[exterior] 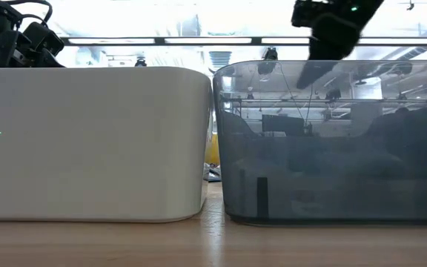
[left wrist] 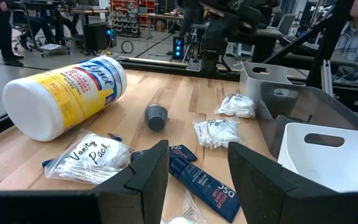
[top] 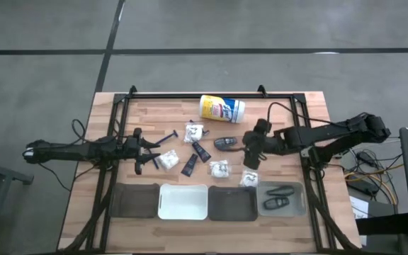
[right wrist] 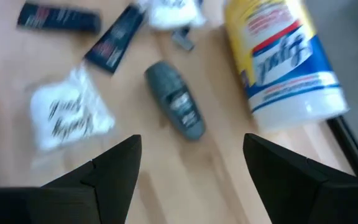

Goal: Pick & Place Travel size toiletries
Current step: Put the gray deodorant into the gray bin

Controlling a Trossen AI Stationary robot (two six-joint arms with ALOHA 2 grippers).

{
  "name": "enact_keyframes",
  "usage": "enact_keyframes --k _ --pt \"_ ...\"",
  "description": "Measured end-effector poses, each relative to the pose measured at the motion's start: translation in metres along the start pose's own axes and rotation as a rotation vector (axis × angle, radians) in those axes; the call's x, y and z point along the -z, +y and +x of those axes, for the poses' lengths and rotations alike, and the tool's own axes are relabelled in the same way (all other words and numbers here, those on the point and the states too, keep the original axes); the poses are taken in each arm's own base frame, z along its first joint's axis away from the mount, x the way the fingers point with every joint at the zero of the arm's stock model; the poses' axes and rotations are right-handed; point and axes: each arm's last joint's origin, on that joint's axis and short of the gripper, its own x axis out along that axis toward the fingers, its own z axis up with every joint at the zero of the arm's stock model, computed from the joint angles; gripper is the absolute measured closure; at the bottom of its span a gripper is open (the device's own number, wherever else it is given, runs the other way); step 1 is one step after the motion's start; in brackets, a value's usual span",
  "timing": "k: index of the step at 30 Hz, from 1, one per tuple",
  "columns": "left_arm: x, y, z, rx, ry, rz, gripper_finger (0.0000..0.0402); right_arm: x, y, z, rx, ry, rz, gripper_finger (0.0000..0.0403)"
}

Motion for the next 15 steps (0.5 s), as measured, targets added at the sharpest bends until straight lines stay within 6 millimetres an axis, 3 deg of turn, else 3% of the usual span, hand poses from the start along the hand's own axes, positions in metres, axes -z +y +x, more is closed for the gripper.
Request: enact_keyframes --k 9,15 --pt "0.000 0.000 0.000 0.000 0.000 0.000 0.0231 -0.018 -0.032 0.014 0.066 -0.087 0.150 0.0108" --pt "0.000 0.000 0.000 0.000 0.000 0.000 0.0231 -0.020 -0.038 0.017 0.077 -0.096 0.185 0.0099"
